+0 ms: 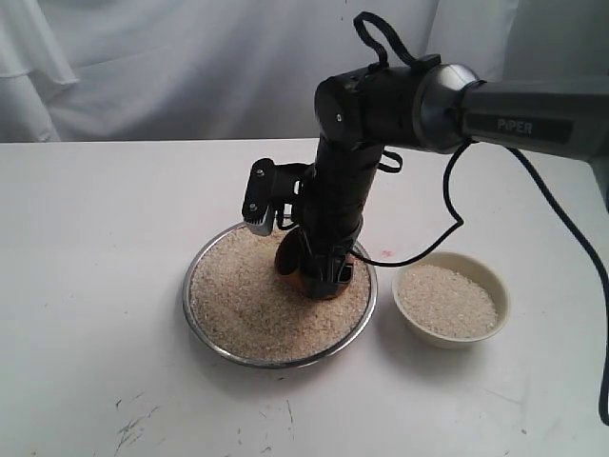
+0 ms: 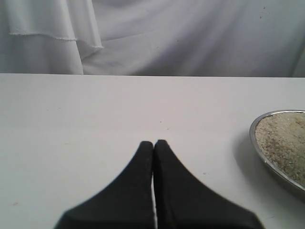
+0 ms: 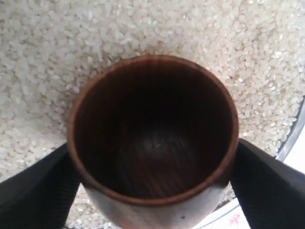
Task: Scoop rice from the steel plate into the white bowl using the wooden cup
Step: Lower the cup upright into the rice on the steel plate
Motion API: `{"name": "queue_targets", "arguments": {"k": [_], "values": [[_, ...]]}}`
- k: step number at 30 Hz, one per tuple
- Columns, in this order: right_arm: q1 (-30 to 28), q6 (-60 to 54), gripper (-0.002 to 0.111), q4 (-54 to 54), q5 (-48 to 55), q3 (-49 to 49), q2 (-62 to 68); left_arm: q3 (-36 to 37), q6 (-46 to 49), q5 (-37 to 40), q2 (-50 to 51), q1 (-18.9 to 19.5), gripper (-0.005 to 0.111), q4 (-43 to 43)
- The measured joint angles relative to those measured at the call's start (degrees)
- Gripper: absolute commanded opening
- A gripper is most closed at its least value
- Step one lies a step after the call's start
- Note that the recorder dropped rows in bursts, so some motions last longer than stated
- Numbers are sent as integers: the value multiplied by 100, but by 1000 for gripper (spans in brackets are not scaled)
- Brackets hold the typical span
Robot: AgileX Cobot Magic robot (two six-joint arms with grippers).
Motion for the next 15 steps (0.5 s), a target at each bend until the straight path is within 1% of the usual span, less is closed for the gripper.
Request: {"name": "queue_targets", "arguments": {"k": [2,5,15], "values": [[0,0,54,-17,0,0,0,0,0,0,0,0,0,0],[19,0,60,-25,-71,-5,23,0,0,0,0,0,0,0],[139,93,60,-70,-555,-5,66,0,0,0,0,0,0,0]]}}
